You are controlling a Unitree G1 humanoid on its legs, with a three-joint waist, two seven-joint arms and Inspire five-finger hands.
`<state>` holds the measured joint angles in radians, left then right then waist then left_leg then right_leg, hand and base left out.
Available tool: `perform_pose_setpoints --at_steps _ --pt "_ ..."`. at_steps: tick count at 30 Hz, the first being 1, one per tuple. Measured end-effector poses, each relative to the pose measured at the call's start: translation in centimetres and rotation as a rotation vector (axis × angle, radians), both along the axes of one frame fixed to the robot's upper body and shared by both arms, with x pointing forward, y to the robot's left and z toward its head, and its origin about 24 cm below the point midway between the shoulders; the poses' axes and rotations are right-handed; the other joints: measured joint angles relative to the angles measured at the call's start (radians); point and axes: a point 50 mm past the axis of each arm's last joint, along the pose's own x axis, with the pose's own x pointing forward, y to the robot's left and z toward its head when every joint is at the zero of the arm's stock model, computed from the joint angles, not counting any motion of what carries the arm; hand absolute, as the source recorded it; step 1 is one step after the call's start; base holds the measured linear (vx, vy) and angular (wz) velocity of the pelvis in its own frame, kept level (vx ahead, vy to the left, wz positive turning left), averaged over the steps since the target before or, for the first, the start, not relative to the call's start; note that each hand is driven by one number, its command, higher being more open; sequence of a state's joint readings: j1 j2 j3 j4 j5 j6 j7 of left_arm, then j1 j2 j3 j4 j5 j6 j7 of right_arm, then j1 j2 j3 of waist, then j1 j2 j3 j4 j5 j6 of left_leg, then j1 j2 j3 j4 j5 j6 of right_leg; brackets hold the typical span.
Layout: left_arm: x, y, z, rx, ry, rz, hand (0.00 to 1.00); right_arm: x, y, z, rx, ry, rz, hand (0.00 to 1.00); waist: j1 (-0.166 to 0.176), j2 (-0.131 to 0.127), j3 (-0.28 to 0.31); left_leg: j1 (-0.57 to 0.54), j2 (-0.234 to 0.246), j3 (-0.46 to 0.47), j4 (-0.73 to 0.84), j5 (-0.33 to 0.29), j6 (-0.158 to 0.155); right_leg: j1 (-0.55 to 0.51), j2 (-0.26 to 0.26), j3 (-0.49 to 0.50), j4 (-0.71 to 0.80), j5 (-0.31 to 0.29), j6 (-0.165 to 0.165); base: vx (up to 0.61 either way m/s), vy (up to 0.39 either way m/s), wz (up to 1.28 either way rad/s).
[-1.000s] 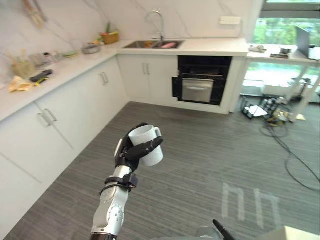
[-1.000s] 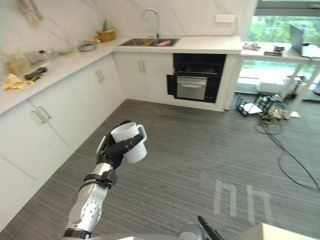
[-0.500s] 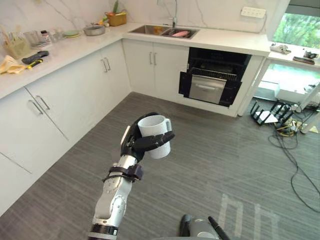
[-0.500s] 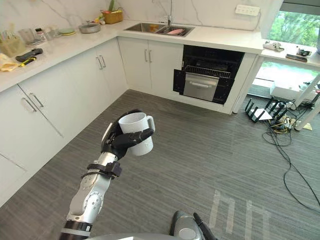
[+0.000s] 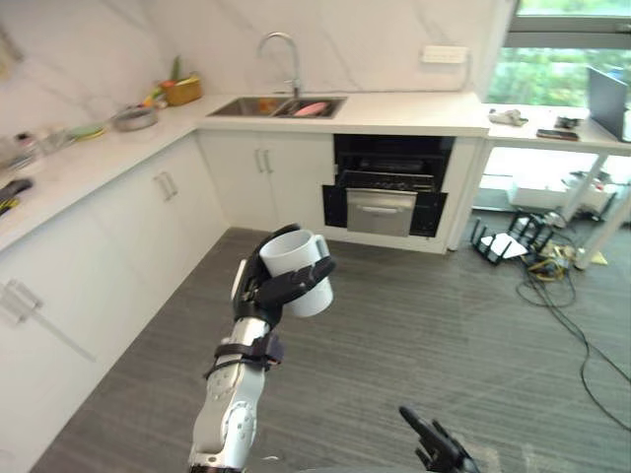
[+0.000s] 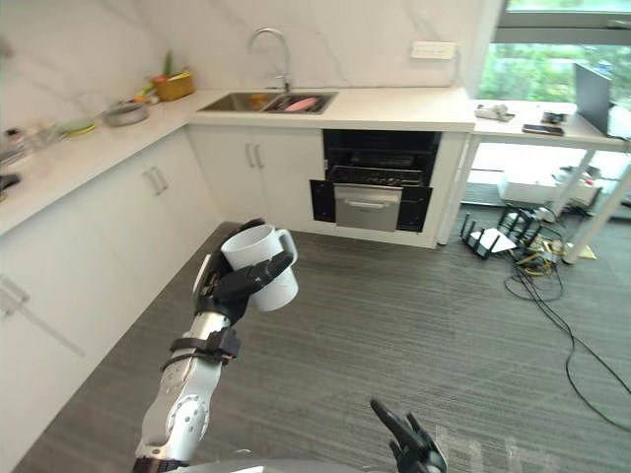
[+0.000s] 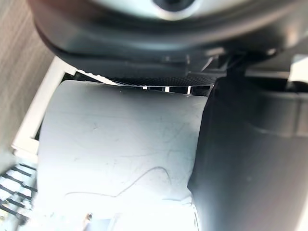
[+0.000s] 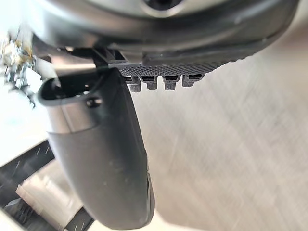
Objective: Walk over to the sink, pick up the cup, carry it to the dishwasher, place the cup inside the dishwasher, then close the dishwasher door
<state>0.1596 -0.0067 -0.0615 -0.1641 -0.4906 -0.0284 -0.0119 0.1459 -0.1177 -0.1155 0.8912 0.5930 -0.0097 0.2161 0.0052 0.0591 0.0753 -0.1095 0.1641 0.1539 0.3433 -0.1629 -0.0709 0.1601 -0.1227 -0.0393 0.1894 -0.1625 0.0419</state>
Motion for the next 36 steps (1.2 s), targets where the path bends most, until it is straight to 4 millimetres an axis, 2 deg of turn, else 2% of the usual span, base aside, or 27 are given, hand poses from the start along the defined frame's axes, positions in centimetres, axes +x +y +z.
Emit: perform_pose_setpoints --at_steps 1,2,3,4,5,6,7,8,10,12,14,15,16,18,19,22,24,25,26,27,28,29,30,32,34,35,36 --pt "0.0 0.1 0.2 -0.003 -0.004 0.013 0.00 0.4 -0.1 0.1 -0.011 -0.010 0.017 1.00 -0.002 0.007 -0.003 0.004 -0.013 -0.021 -0.130 0.045 -0.006 0.004 -0.010 0.009 -0.003 -0.009 0.017 0.40 0.390 -0.54" --pt "0.0 0.4 0.7 -0.018 -0.026 0.043 0.00 0.6 -0.4 0.3 -0.032 -0.016 0.042 1.00 -0.004 0.030 0.000 0.001 -0.005 -0.023 -0.246 0.173 -0.062 0.017 0.000 0.019 -0.006 -0.032 0.047 0.47 0.383 -0.29" --pt "0.0 1.2 1.0 -0.017 -0.037 0.085 0.00 0.4 0.2 0.0 -0.032 0.002 0.060 1.00 -0.013 0.024 -0.003 -0.002 -0.002 0.024 -0.205 0.253 -0.046 0.057 -0.019 -0.004 -0.018 -0.046 0.058 0.57 0.421 -0.12" --pt "0.0 1.7 1.2 -0.007 -0.045 0.104 0.00 0.1 0.6 -0.1 -0.030 0.013 0.075 1.00 -0.021 0.006 0.001 -0.019 -0.004 0.054 -0.154 0.247 -0.030 0.081 -0.034 -0.046 -0.032 -0.046 0.060 0.47 0.211 0.09" --pt "0.0 2.9 1.6 0.019 -0.064 0.148 0.00 -0.3 1.1 -0.3 -0.031 0.025 0.089 1.00 -0.022 -0.025 0.015 -0.056 -0.002 0.110 -0.027 0.175 -0.005 0.121 -0.065 -0.121 -0.058 -0.040 0.068 0.41 0.161 0.47" --pt "0.3 3.7 2.0 0.035 -0.083 0.176 0.00 -0.5 1.1 -0.4 -0.052 0.040 0.092 1.00 -0.039 -0.032 0.031 -0.114 0.037 0.221 0.128 0.124 0.037 0.150 -0.078 -0.169 -0.057 -0.030 0.070 0.37 0.182 0.54" --pt "0.3 3.8 2.1 0.039 -0.088 0.179 0.00 -0.8 0.9 -0.5 -0.063 0.055 0.092 1.00 -0.041 -0.033 0.033 -0.132 0.040 0.241 0.159 0.094 0.053 0.157 -0.082 -0.174 -0.047 -0.031 0.070 0.33 0.238 0.77" --pt "0.4 3.7 2.2 0.035 -0.092 0.177 0.00 -1.3 0.2 -0.5 -0.085 0.081 0.089 1.00 -0.041 -0.038 0.029 -0.112 0.008 0.228 0.138 0.038 0.085 0.168 -0.102 -0.179 -0.019 -0.031 0.071 0.36 0.248 0.56" --pt "0.4 3.7 2.2 0.025 -0.090 0.185 0.00 -1.4 -0.8 -0.4 -0.110 0.086 0.085 1.00 -0.024 -0.045 0.026 -0.083 -0.029 0.231 0.147 -0.008 0.109 0.147 -0.148 -0.171 0.087 0.001 0.124 0.40 0.240 0.30" --pt "0.3 4.0 2.3 0.024 -0.092 0.206 0.00 -1.2 -1.1 -0.2 -0.114 0.073 0.061 1.00 -0.016 -0.074 0.021 0.011 -0.098 0.246 0.110 -0.054 0.132 0.079 -0.233 -0.134 0.345 0.078 0.199 0.50 0.285 0.12" --pt "0.4 4.1 2.6 0.034 -0.103 0.207 0.00 -1.0 -0.4 -0.1 -0.102 0.055 0.054 1.00 -0.025 -0.102 0.023 0.093 -0.152 0.228 0.047 -0.060 0.142 -0.038 -0.291 -0.096 0.680 0.144 0.209 0.37 0.150 0.40" --pt "0.4 3.9 2.6 0.039 -0.105 0.194 0.00 -1.1 0.0 -0.1 -0.097 0.050 0.049 1.00 -0.038 -0.104 0.021 0.129 -0.165 0.202 0.025 -0.063 0.146 -0.099 -0.291 -0.092 0.844 0.133 0.195 0.35 0.071 0.80" --pt "0.6 3.4 2.7 0.039 -0.110 0.170 0.00 -1.3 0.3 0.0 -0.098 0.033 0.035 1.00 -0.051 -0.100 0.020 0.186 -0.175 0.167 -0.017 -0.064 0.146 -0.172 -0.276 -0.104 0.980 0.105 0.152 0.35 0.041 0.86" --pt "1.1 2.3 3.2 0.054 -0.129 0.124 0.00 -1.0 0.4 0.3 -0.105 0.007 0.028 1.00 -0.055 -0.095 0.026 0.258 -0.184 0.126 -0.076 -0.060 0.141 -0.271 -0.245 -0.114 1.006 0.047 0.075 0.37 -0.014 0.82" --pt "2.0 1.3 3.4 0.062 -0.140 0.074 0.00 -0.8 0.6 0.4 -0.097 -0.007 -0.006 1.00 -0.066 -0.094 0.026 0.302 -0.181 0.077 -0.114 -0.056 0.134 -0.342 -0.196 -0.110 0.915 -0.013 0.044 0.31 -0.096 1.01" --pt "3.3 -0.2 3.8 0.075 -0.149 -0.010 0.00 -1.2 0.9 0.3 -0.074 -0.002 -0.057 1.00 -0.100 -0.089 0.027 0.332 -0.163 -0.015 -0.150 -0.065 0.109 -0.405 -0.119 -0.083 0.575 -0.036 0.043 0.27 -0.201 1.04" --pt "3.6 -1.0 4.2 0.082 -0.162 -0.059 0.00 -1.8 1.1 0.3 -0.060 -0.003 -0.112 1.00 -0.091 -0.080 0.036 0.374 -0.109 -0.036 -0.141 -0.121 0.056 -0.397 -0.046 -0.084 0.137 0.061 0.049 0.35 -0.334 0.40" --pt "3.6 -1.0 4.3 0.084 -0.163 -0.065 0.00 -1.9 1.1 0.4 -0.060 -0.006 -0.114 1.00 -0.087 -0.080 0.037 0.388 -0.097 -0.031 -0.125 -0.144 0.038 -0.386 -0.029 -0.091 0.047 0.113 0.058 0.46 -0.349 -0.05" --pt "3.4 -1.1 3.9 0.081 -0.144 -0.076 0.00 -2.2 1.0 0.5 -0.065 -0.008 -0.111 1.00 -0.079 -0.053 0.032 0.431 -0.062 -0.015 -0.117 -0.170 0.007 -0.351 -0.006 -0.154 0.031 0.228 0.039 0.53 -0.305 -0.35" --pt "3.0 -1.4 3.6 0.062 -0.134 -0.088 0.00 -2.0 0.3 0.8 -0.087 -0.022 -0.105 1.00 -0.070 -0.013 0.020 0.467 -0.021 0.054 -0.130 -0.168 0.007 -0.349 -0.011 -0.250 0.064 0.233 0.024 0.54 -0.266 -0.48" --pt "2.8 -1.4 3.6 0.055 -0.139 -0.091 0.00 -1.5 0.1 1.2 -0.094 -0.046 -0.101 1.00 -0.067 -0.003 0.022 0.484 -0.008 0.093 -0.131 -0.164 0.007 -0.349 -0.025 -0.306 0.094 0.233 0.008 0.52 -0.197 -0.76" --pt "2.7 -1.6 3.7 0.049 -0.149 -0.105 0.00 -0.5 0.2 1.9 -0.092 -0.093 -0.105 1.00 -0.055 0.000 0.027 0.526 0.005 0.146 -0.141 -0.152 0.002 -0.353 -0.034 -0.335 0.163 0.222 -0.074 0.45 -0.188 -0.61" --pt "2.6 -1.9 3.7 0.048 -0.152 -0.131 0.00 0.5 0.6 2.6 -0.091 -0.136 -0.110 1.00 -0.052 -0.002 0.024 0.563 0.011 0.165 -0.152 -0.116 -0.001 -0.354 -0.030 -0.322 0.232 0.169 -0.089 0.43 -0.204 -0.45" --pt "2.4 -2.7 4.0 0.044 -0.182 -0.191 0.00 2.1 0.8 4.4 -0.095 -0.231 -0.129 1.00 -0.063 -0.009 0.010 0.546 0.015 0.137 -0.097 -0.067 0.002 -0.355 -0.043 -0.324 0.285 0.097 -0.082 0.43 -0.314 0.04" --pt "2.2 -3.3 4.5 0.043 -0.215 -0.231 0.00 3.7 0.9 6.2 -0.102 -0.334 -0.141 1.00 -0.070 0.014 -0.007 0.491 0.053 0.135 0.032 -0.038 -0.010 -0.337 -0.027 -0.346 0.278 0.049 -0.079 0.33 -0.239 0.11" --pt "2.2 -3.5 4.8 0.035 -0.229 -0.237 0.00 4.3 1.1 7.1 -0.100 -0.388 -0.157 1.00 -0.071 0.021 -0.005 0.439 0.100 0.141 0.177 0.015 -0.046 -0.297 -0.007 -0.352 0.257 0.031 -0.071 0.31 -0.173 0.04" --pt "2.1 -3.7 4.8 0.015 -0.234 -0.227 0.00 4.6 1.2 7.9 -0.104 -0.434 -0.168 1.00 -0.070 0.021 -0.003 0.357 0.159 0.121 0.374 0.141 -0.100 -0.241 0.014 -0.353 0.224 0.017 -0.072 0.37 -0.190 -0.02"
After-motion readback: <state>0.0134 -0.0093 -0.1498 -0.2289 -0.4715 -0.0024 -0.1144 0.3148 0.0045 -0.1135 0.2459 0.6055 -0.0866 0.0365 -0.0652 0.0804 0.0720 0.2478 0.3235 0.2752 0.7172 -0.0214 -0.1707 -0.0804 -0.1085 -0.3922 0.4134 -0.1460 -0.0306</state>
